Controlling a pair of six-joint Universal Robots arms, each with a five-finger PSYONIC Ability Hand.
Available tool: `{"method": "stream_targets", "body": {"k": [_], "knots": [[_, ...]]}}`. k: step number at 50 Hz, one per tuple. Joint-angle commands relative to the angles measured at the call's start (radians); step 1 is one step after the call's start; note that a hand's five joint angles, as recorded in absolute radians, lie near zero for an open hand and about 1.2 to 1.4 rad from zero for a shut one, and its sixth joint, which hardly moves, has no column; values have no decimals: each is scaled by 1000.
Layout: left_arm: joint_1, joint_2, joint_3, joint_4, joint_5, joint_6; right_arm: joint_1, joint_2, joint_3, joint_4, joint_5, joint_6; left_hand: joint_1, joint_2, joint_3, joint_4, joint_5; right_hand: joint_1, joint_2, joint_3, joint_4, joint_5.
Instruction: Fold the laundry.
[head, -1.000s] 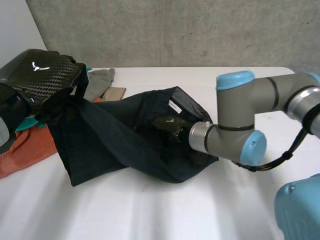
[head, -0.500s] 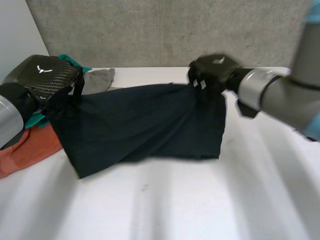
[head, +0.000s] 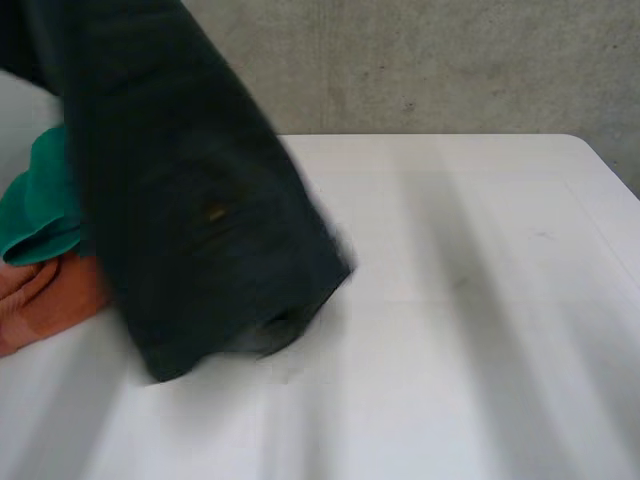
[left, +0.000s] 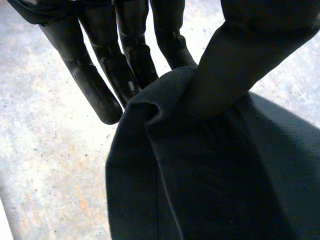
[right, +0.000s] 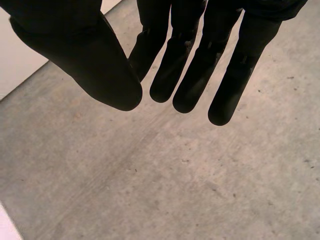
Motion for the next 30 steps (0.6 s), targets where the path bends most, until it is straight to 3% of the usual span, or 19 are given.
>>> {"method": "stream_targets", "body": {"k": [1,7,8,11,18,30], "knots": [[-13,-168,-63,-56,3,-4,10,119,120,92,-11,32,244,200,204,197,222,-435,-460,-474,-483,-489],[-5,-214,-186,-7,9,65,33,186,300,54,-9,102,244,200,204,197,222,-732,-757,-771,-780,-786],[-5,-215,-204,19,12,82,35,221,332,25,-11,130,244,200,204,197,222,-864,-888,-902,-911,-917],[-9,-215,-223,53,12,95,42,312,370,-22,-15,191,244,200,204,197,222,-971,-995,-1009,-1018,-1024],[-36,-208,-226,62,6,95,102,515,325,-52,-101,400,244,200,204,197,222,-971,-995,-1009,-1018,-1024],[-68,-154,-183,57,3,92,253,838,56,-55,-233,714,244,200,204,197,222,-971,-995,-1009,-1018,-1024]]}}
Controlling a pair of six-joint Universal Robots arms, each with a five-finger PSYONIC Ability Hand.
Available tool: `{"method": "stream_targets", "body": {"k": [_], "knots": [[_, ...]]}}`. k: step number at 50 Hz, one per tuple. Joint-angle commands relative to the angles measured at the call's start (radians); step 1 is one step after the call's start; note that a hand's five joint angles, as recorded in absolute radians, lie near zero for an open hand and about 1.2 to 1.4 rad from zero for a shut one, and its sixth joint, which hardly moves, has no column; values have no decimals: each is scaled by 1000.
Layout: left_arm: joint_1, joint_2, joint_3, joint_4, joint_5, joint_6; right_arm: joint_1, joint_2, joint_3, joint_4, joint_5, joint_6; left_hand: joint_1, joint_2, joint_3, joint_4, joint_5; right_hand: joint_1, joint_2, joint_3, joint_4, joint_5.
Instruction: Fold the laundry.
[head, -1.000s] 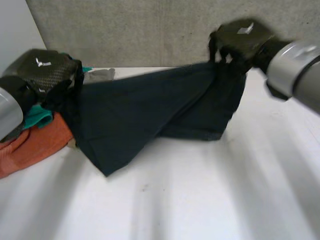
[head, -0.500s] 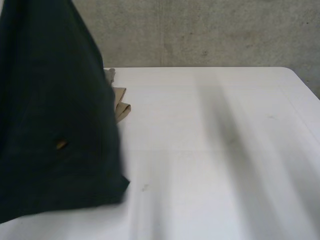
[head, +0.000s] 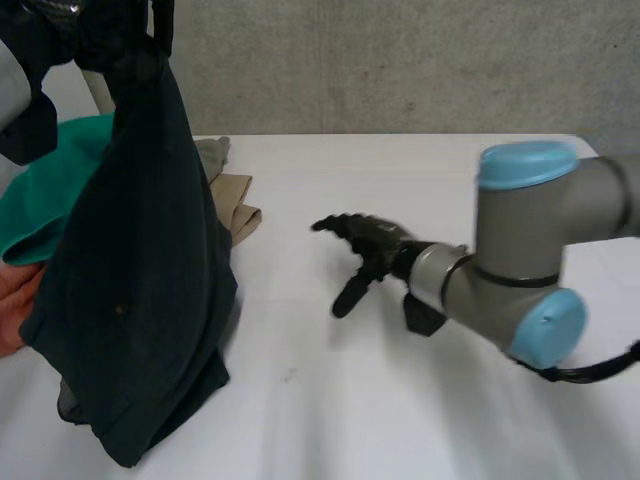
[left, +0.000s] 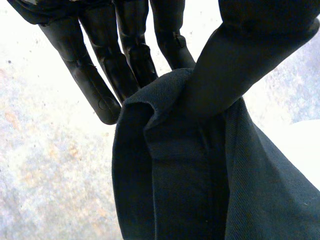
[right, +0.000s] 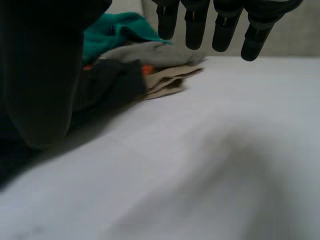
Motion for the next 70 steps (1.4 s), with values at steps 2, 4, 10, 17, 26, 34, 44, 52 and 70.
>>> {"method": "stream_targets", "body": {"k": [2,4,10,17,26,34,44,52,70], "knots": [[-29,39,38,-10,-3,-3,123,218,-229,2,-68,214,243,200,204,197,215,-50,-33,-34,-37,-49],[-37,42,39,-10,-3,-1,147,250,-271,2,-71,257,243,200,204,197,215,-50,-33,-34,-37,-49],[-61,45,38,-10,-11,4,233,324,-392,0,-82,421,243,200,204,197,215,146,163,162,159,147],[-57,61,39,-11,-35,-3,235,288,-371,-3,-69,460,243,200,204,197,215,1172,1189,1188,1185,1173],[-29,159,30,-48,-20,-4,-44,-69,-255,65,32,-125,243,200,204,197,215,1172,1189,1188,1185,1173],[-29,220,-52,-68,-11,-29,-164,-177,-431,120,-25,-250,243,200,204,197,215,1172,1189,1188,1185,1173],[-38,220,-275,-34,-12,-55,-183,100,-706,138,-40,-347,243,200,204,197,215,1172,1189,1188,1185,1173],[-54,138,-433,93,-6,-46,-143,365,-760,1,-13,-467,243,200,204,197,215,1172,1189,1188,1185,1173],[15,-61,-427,127,-5,28,-92,224,-573,-160,337,-599,243,200,204,197,215,-50,-33,-34,-37,-49]]}}
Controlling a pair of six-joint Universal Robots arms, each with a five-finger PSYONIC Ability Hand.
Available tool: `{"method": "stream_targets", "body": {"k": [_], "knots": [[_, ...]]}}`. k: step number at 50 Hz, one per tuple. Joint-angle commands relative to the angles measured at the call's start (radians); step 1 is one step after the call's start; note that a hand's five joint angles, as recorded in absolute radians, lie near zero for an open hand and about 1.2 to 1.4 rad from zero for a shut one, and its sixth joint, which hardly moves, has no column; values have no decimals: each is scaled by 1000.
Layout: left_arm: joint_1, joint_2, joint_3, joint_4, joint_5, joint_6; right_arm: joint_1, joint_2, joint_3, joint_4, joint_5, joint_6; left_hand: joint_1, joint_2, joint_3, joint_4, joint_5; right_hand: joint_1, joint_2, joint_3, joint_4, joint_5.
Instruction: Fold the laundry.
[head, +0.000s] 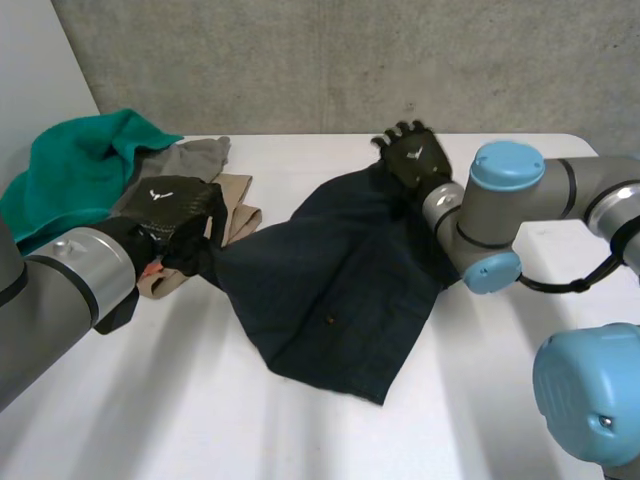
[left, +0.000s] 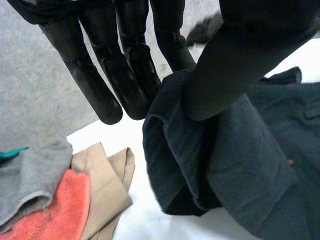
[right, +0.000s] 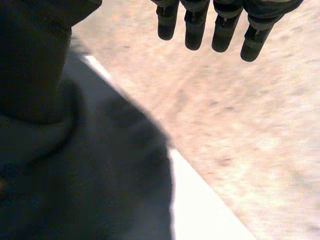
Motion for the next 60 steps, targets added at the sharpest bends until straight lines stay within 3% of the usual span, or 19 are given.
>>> {"method": "stream_targets", "body": {"k": [1,9,14,17,20,26,35,37,39,41,45,47,49,54,60], "knots": [[37,24,45,-7,13,39,6,-290,134,117,143,70,244,200,204,197,215,-48,-32,-33,-37,-49],[38,40,91,-7,13,37,8,-623,476,377,172,259,244,200,204,197,215,-34,-17,-19,-23,-34],[31,40,120,-7,12,36,23,-759,769,473,90,357,244,200,204,197,215,169,185,184,180,168],[15,35,146,-7,7,34,62,-819,984,416,-10,391,244,200,204,197,215,318,334,333,329,317],[0,35,161,-7,6,34,86,-822,1081,352,-36,397,244,200,204,197,215,374,391,389,385,373],[-19,34,187,-7,4,30,169,-767,1228,143,40,443,244,200,204,197,215,477,494,492,488,477],[-19,32,200,-7,-3,28,243,-660,1236,16,180,484,244,200,204,197,215,583,599,598,594,582],[-17,34,201,-7,-3,25,247,-655,1234,-9,195,483,244,200,204,197,215,717,733,732,728,716],[-14,37,201,-7,-3,20,250,-657,1231,-49,216,481,244,200,204,197,215,1172,1188,1187,1183,1171],[-12,38,201,-7,-5,17,252,-664,1225,-64,232,478,244,200,204,197,215,1174,1190,1189,1184,1173],[-8,52,214,-13,-10,5,250,-747,1228,-60,281,468,244,200,204,197,215,1174,1190,1189,1184,1173],[-6,81,230,-19,-11,-1,232,-876,1227,-58,298,457,244,200,204,197,215,1174,1190,1189,1184,1173],[-6,107,252,-26,-14,-7,209,-959,1222,-61,292,443,244,200,204,197,215,1174,1190,1189,1184,1173],[-8,181,347,-70,-14,-50,94,-1153,1123,-43,169,336,244,200,204,197,215,1174,1190,1189,1184,1173],[-11,244,489,-130,-17,-111,-32,-1206,900,89,79,340,244,200,204,197,215,1174,1190,1189,1184,1173]]}}
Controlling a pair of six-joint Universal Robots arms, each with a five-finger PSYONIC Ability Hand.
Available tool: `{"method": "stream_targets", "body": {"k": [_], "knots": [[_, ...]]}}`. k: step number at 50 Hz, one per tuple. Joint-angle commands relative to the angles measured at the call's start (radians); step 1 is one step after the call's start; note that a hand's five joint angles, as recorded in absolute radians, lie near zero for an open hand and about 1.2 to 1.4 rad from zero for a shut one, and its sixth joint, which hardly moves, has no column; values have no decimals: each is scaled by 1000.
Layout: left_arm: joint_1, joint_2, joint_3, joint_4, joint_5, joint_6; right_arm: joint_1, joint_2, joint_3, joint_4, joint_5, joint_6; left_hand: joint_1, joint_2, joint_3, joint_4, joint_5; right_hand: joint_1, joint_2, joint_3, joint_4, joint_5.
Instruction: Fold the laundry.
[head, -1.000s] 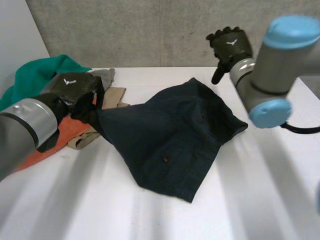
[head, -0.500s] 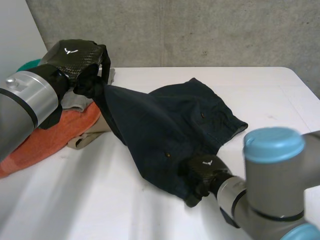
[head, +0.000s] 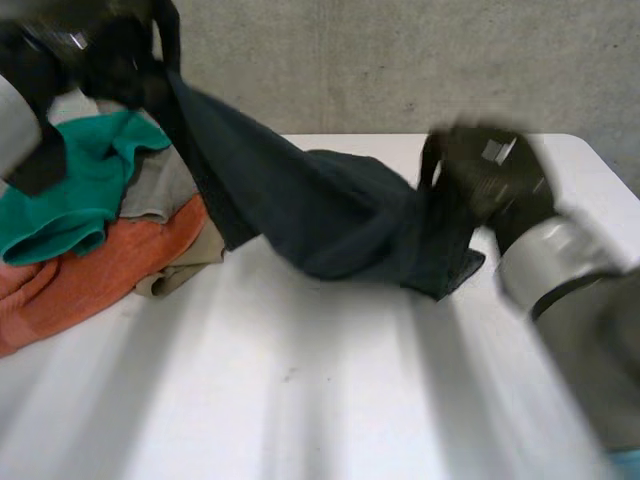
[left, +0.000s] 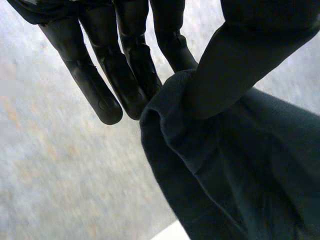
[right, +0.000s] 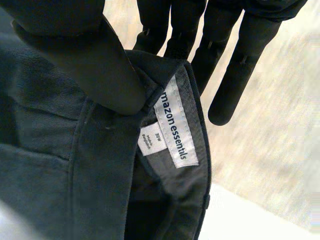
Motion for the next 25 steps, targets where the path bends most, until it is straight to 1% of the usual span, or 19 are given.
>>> {"method": "stream_targets", "body": {"k": [1,4,6,8,9,12,13,16,17,20,21,24,25], "knots": [[-1,84,193,-69,-5,-76,-173,-74,-301,162,-122,8,243,200,204,197,216,278,222,233,207,208],[6,96,264,-72,-16,-99,-233,-71,-421,220,-137,45,243,200,204,197,216,278,222,233,207,208],[18,98,340,-74,-33,-120,-284,-45,-528,263,-159,77,243,200,204,197,216,278,222,233,207,208],[25,91,388,-74,-41,-132,-314,-8,-594,291,-174,100,243,200,204,197,216,278,222,233,207,208],[29,70,431,-72,-44,-139,-330,33,-651,312,-183,124,243,200,204,197,216,278,222,233,207,208],[35,12,489,-69,-53,-143,-327,92,-716,340,-188,154,243,200,204,197,216,278,222,233,207,208],[36,-37,524,-69,-54,-143,-316,127,-742,349,-188,164,243,200,204,197,216,278,222,233,207,208],[39,-118,557,-72,-54,-149,-295,181,-754,352,-179,166,243,200,204,197,216,278,222,233,207,208],[44,-173,566,-72,-53,-148,-282,217,-754,348,-168,157,243,200,204,197,216,278,222,233,207,208],[45,-254,566,-69,-50,-143,-273,280,-745,334,-136,141,243,200,204,197,216,278,222,233,207,208],[45,-313,566,-65,-51,-140,-270,331,-731,323,-112,131,243,200,204,197,216,278,222,233,207,208],[45,-407,572,-53,-48,-136,-264,403,-705,300,-82,111,243,200,204,197,216,278,222,233,207,208],[45,-474,577,-39,-50,-129,-256,453,-688,274,-70,97,243,200,204,197,216,278,222,233,207,208]]}}
